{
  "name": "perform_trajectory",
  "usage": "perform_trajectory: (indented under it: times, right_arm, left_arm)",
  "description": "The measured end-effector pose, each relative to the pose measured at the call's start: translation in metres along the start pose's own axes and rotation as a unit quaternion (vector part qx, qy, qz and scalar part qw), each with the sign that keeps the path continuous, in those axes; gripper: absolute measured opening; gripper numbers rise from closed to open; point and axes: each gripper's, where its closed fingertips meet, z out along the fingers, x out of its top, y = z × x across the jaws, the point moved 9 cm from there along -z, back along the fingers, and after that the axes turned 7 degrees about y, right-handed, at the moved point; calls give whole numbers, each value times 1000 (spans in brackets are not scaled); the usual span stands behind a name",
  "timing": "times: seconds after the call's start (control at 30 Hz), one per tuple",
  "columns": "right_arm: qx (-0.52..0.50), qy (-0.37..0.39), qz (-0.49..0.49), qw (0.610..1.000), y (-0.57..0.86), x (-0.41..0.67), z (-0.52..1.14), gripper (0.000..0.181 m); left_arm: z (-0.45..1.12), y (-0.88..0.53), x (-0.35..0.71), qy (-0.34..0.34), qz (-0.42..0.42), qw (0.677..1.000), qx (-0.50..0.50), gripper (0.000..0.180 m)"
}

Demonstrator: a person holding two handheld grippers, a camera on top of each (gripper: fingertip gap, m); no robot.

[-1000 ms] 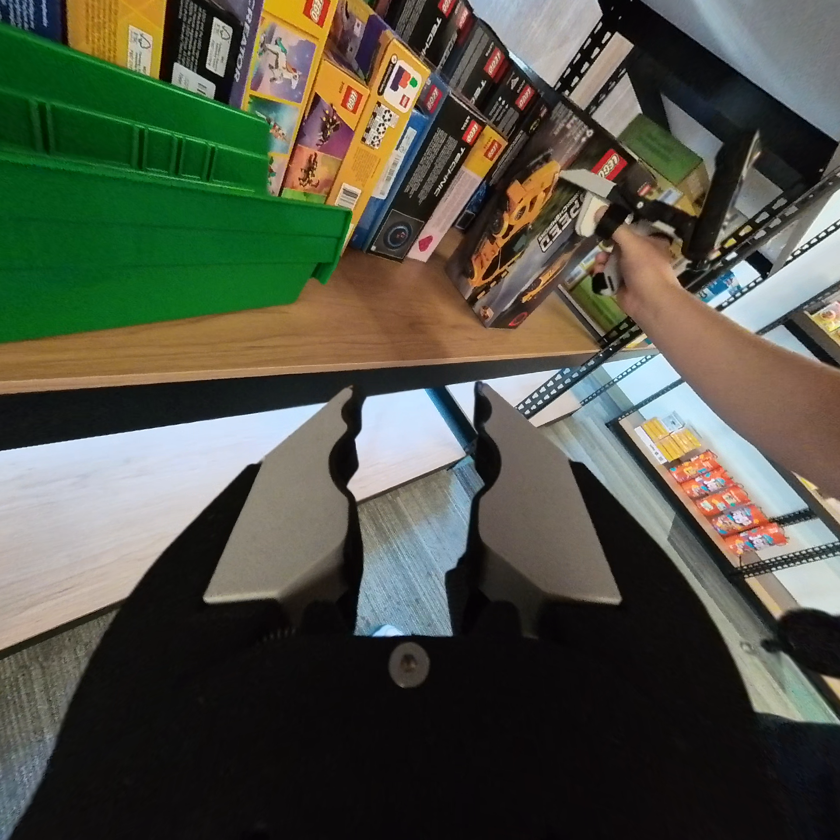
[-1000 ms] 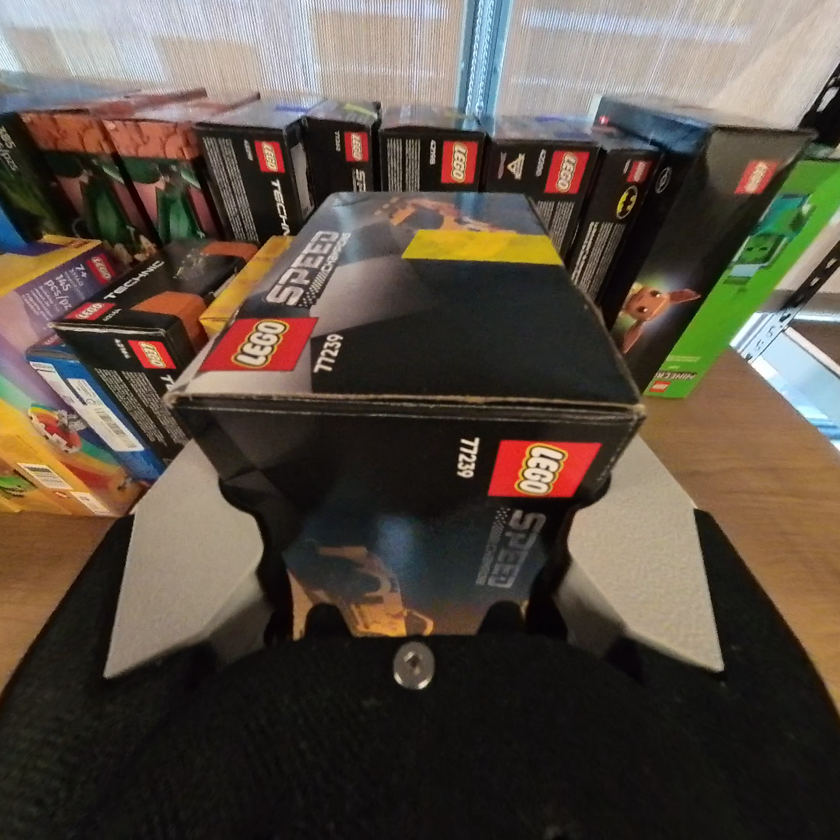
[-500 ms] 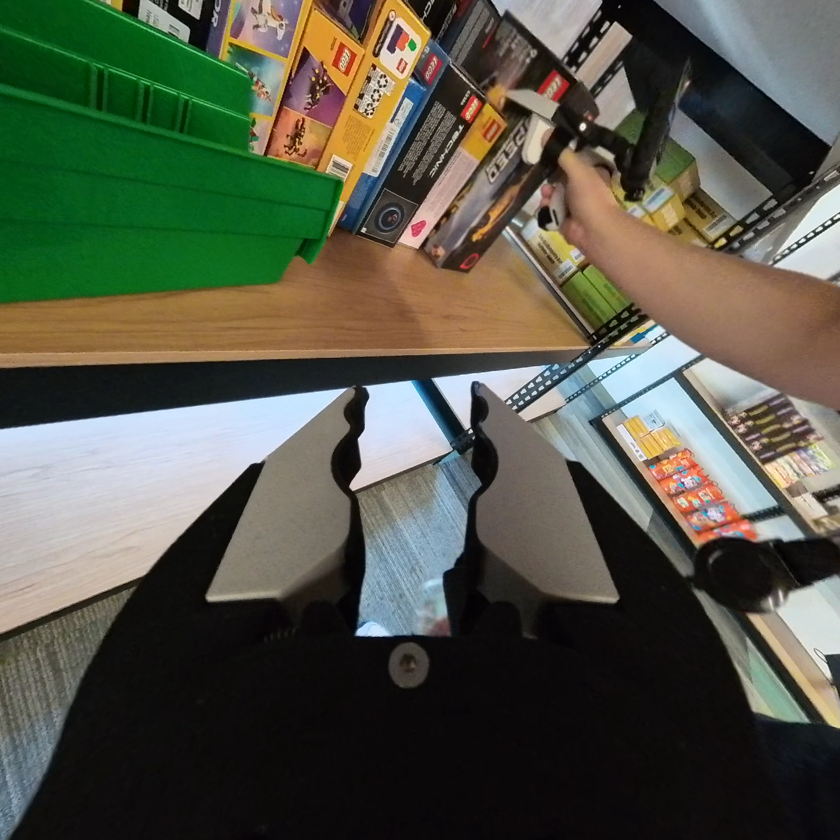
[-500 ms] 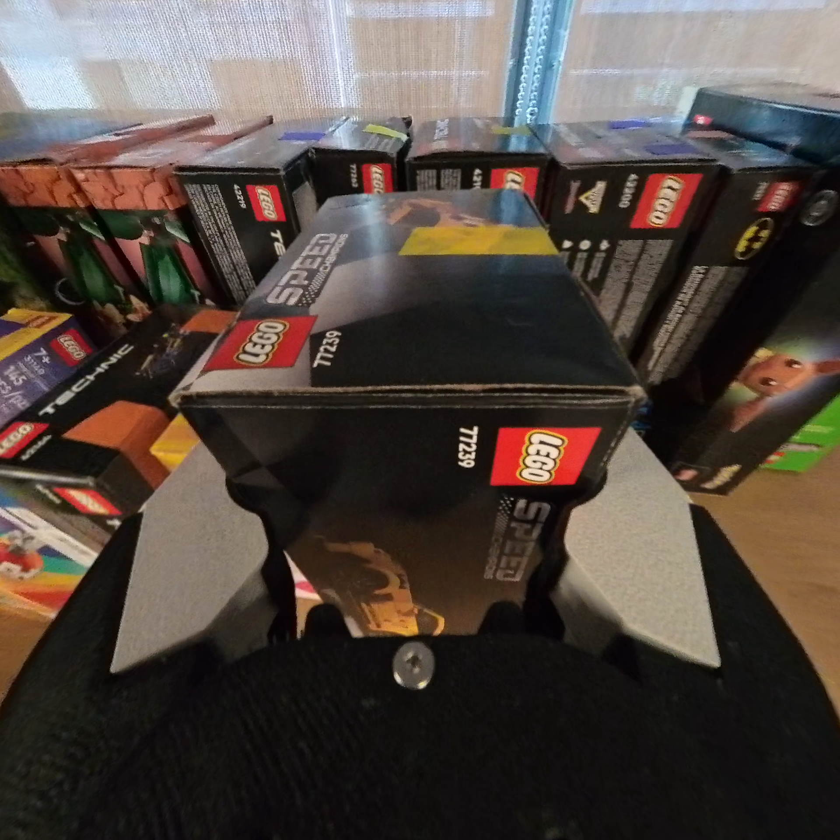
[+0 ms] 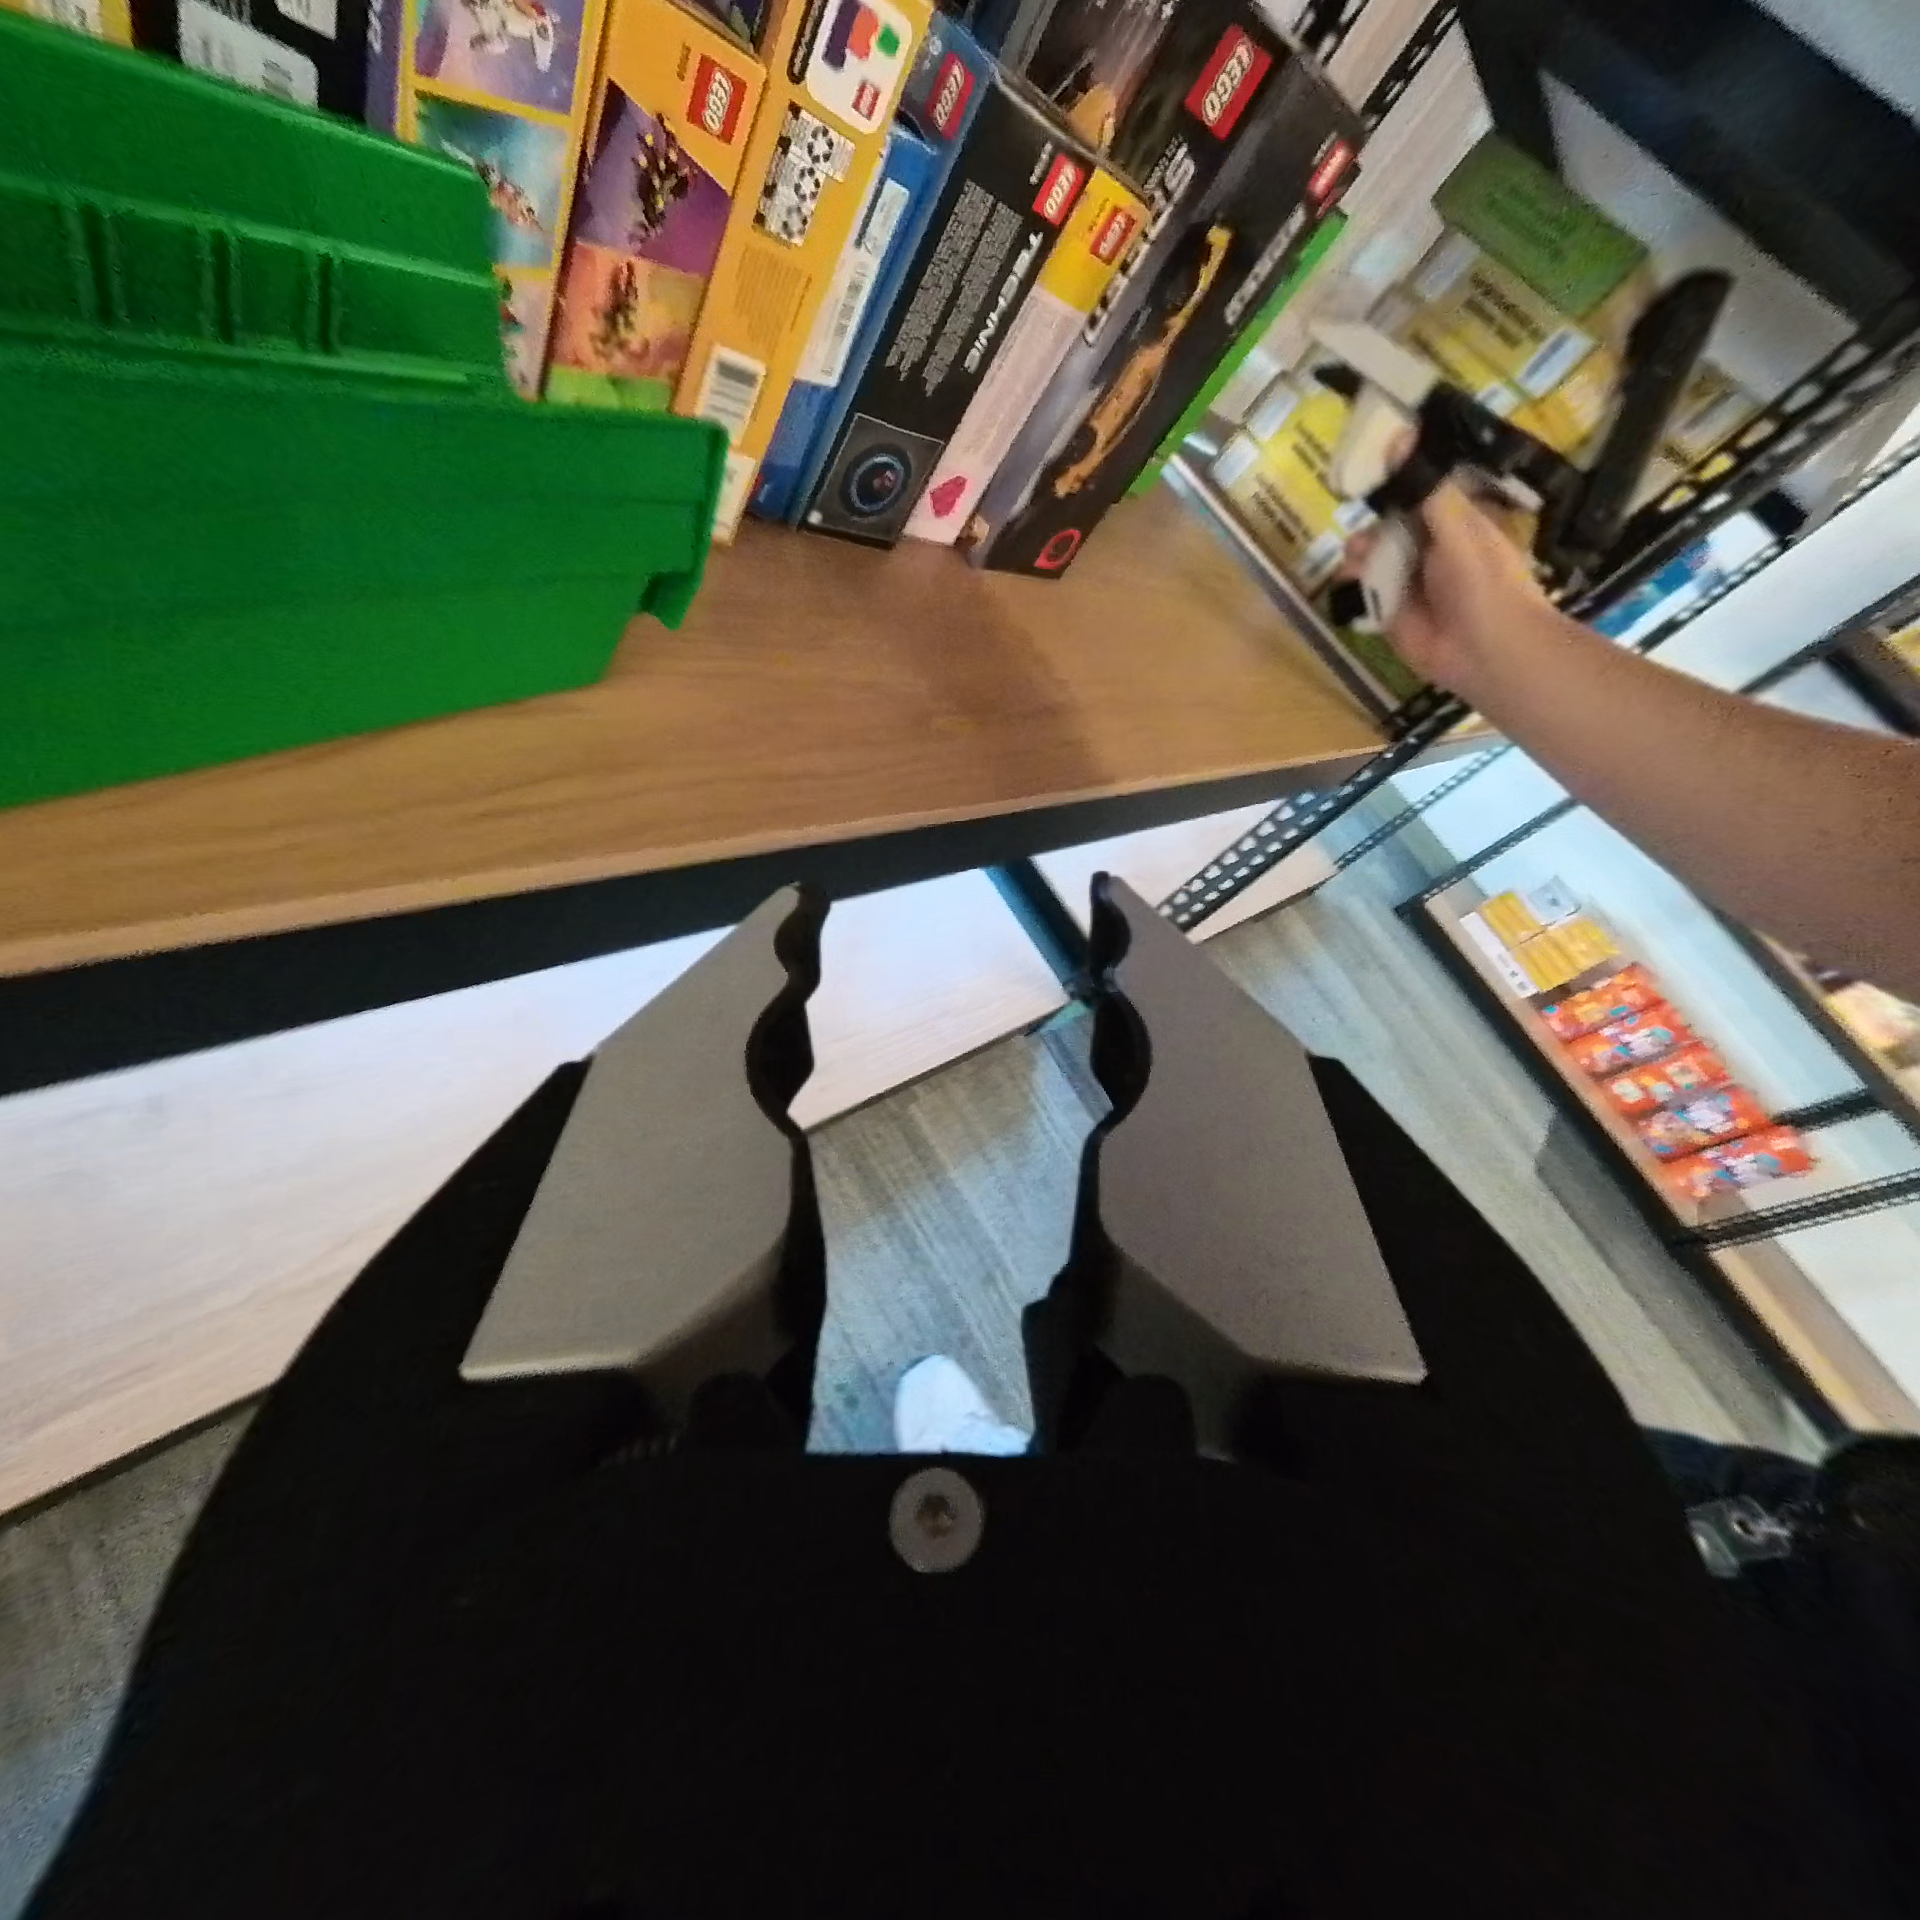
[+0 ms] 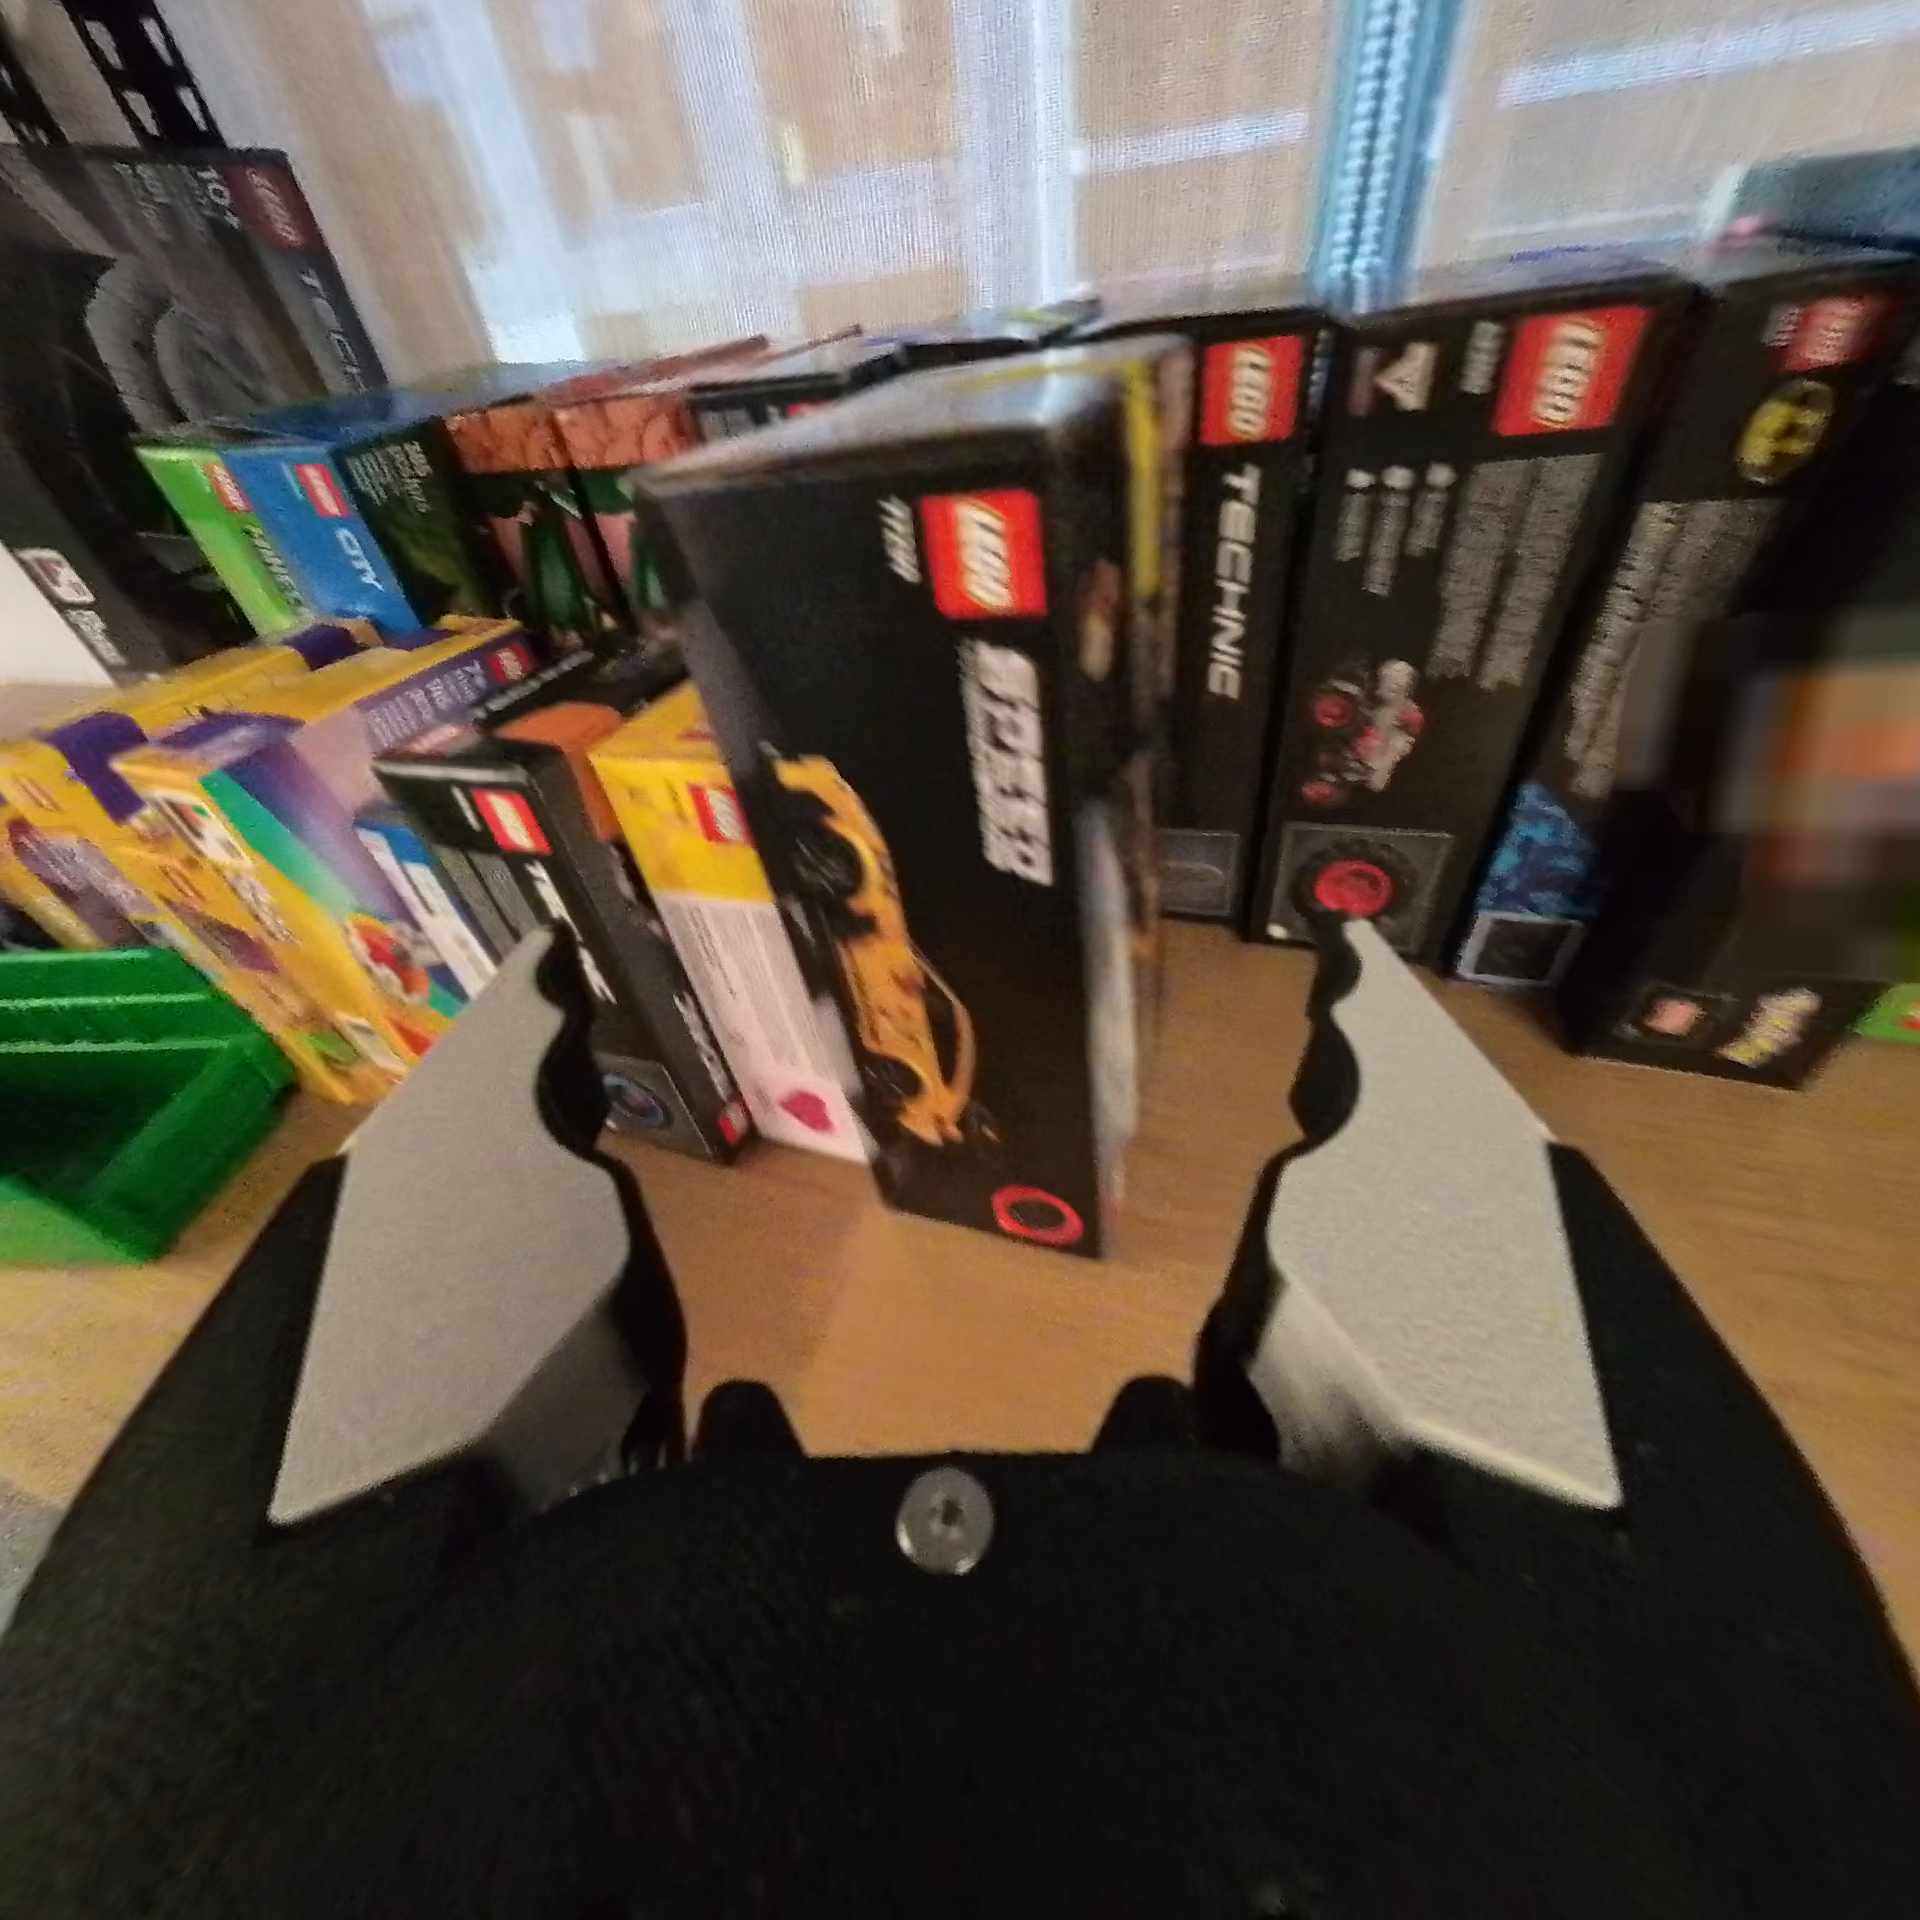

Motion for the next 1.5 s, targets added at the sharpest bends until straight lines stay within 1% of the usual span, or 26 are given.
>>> perform_trajectory:
  times: [0.03, 0.1, 0.17, 0.23, 0.3, 0.33, 0.37, 0.4, 0.5, 0.57, 0.63, 0.67, 0.7, 0.73, 0.8, 0.9, 0.97, 1.07, 1.13, 1.2, 1.27, 1.37, 1.43, 1.5]
  right_arm:
    - [-10, -1, -4, 1000, 14, -6, -13, 127]
    - [-36, -21, -27, 999, 45, -23, -30, 120]
    - [-35, -39, -40, 998, 70, -29, -35, 106]
    - [-18, -29, -61, 998, 79, -11, -33, 98]
    - [-11, 0, -114, 993, 74, 26, -33, 91]
    - [-6, 19, -140, 990, 65, 44, -33, 84]
    - [5, 32, -166, 986, 53, 60, -32, 81]
    - [23, 33, -190, 981, 37, 73, -30, 77]
    - [100, 2, -225, 969, -25, 87, -15, 68]
    - [140, -33, -222, 964, -71, 83, 4, 70]
    - [163, -78, -197, 964, -115, 75, 32, 75]
    - [170, -92, -179, 965, -136, 71, 47, 79]
    - [175, -99, -158, 967, -155, 67, 63, 79]
    - [176, -97, -138, 970, -173, 63, 80, 79]
    - [157, -100, -122, 975, -200, 55, 117, 79]
    - [128, -116, -93, 981, -228, 53, 169, 80]
    - [116, -102, -60, 986, -238, 59, 193, 79]
    - [93, -95, -44, 990, -242, 62, 226, 79]
    - [95, -119, -39, 988, -244, 61, 247, 82]
    - [97, -139, -33, 985, -244, 63, 267, 86]
    - [96, -159, -8, 983, -241, 63, 284, 90]
    - [107, -190, 91, 972, -238, 58, 302, 93]
    - [126, -207, 205, 948, -237, 53, 310, 95]
    - [138, -202, 320, 915, -235, 48, 313, 98]
  left_arm:
    - [3, 0, 6, 1, 9, 1000, 9, 53]
    - [14, 1, 27, 2, 33, 999, 32, 59]
    - [30, 1, 58, 14, 73, 994, 81, 59]
    - [49, 2, 95, 54, 96, 986, 125, 61]
    - [66, -1, 129, 100, 121, 975, 154, 59]
    - [74, -4, 143, 121, 140, 968, 169, 57]
    - [81, -8, 155, 133, 157, 961, 185, 55]
    - [90, -13, 166, 133, 175, 956, 196, 54]
    - [116, -40, 191, 100, 214, 942, 237, 56]
    - [133, -60, 210, 75, 227, 941, 239, 61]
    - [147, -80, 230, 63, 245, 935, 249, 64]
    - [154, -89, 240, 61, 252, 932, 255, 65]
    - [160, -98, 250, 63, 256, 928, 263, 66]
    - [167, -106, 260, 70, 259, 925, 269, 66]
    - [183, -123, 277, 72, 260, 924, 269, 72]
    - [214, -145, 293, 45, 250, 931, 262, 79]
    - [231, -157, 299, 31, 238, 936, 258, 83]
    - [253, -167, 298, 19, 224, 947, 230, 88]
    - [263, -170, 296, 4, 235, 944, 231, 93]
    - [270, -170, 297, 0, 244, 942, 230, 88]
    - [273, -171, 299, 1, 256, 937, 237, 89]
    - [276, -174, 299, -3, 243, 942, 233, 82]
    - [277, -177, 301, -3, 247, 941, 230, 82]
    - [278, -179, 302, -7, 250, 941, 226, 81]
